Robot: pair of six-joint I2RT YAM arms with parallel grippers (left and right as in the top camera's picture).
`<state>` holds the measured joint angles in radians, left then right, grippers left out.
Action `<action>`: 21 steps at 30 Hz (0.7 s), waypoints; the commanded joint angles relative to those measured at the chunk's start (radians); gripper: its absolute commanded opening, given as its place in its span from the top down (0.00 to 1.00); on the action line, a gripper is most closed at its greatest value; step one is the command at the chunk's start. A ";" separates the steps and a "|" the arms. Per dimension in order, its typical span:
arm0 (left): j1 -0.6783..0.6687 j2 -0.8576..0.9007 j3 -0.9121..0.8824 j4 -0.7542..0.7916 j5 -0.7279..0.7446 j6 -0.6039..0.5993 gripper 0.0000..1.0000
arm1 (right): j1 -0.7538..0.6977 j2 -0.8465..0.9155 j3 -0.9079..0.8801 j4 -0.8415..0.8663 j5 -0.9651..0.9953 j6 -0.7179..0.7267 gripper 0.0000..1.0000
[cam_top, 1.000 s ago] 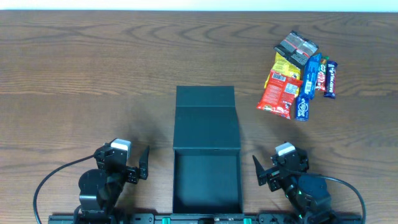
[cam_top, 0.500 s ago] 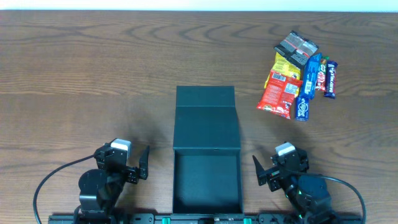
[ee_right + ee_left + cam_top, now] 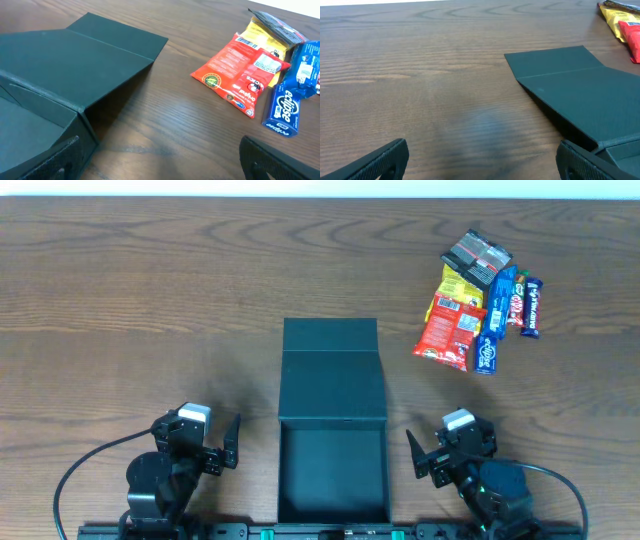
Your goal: Pack container
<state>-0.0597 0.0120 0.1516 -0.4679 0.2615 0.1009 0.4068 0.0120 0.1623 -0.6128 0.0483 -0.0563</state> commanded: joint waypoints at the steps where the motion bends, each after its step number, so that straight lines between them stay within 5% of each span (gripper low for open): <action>1: 0.002 -0.006 -0.018 -0.003 -0.003 -0.011 0.05 | -0.007 -0.007 -0.008 0.000 0.000 -0.001 0.01; 6: 0.001 -0.006 -0.018 -0.001 0.077 -0.119 0.05 | -0.007 -0.007 -0.008 0.000 0.000 -0.001 0.01; 15: 0.001 -0.006 -0.018 0.087 0.343 -0.829 0.05 | -0.007 -0.007 -0.008 0.000 0.000 -0.001 0.01; 21: 0.001 -0.006 -0.016 0.335 0.442 -0.882 0.04 | -0.007 -0.007 -0.008 0.000 0.000 -0.001 0.01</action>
<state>-0.0597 0.0116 0.1341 -0.1753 0.6239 -0.6998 0.4068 0.0120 0.1623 -0.6125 0.0483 -0.0563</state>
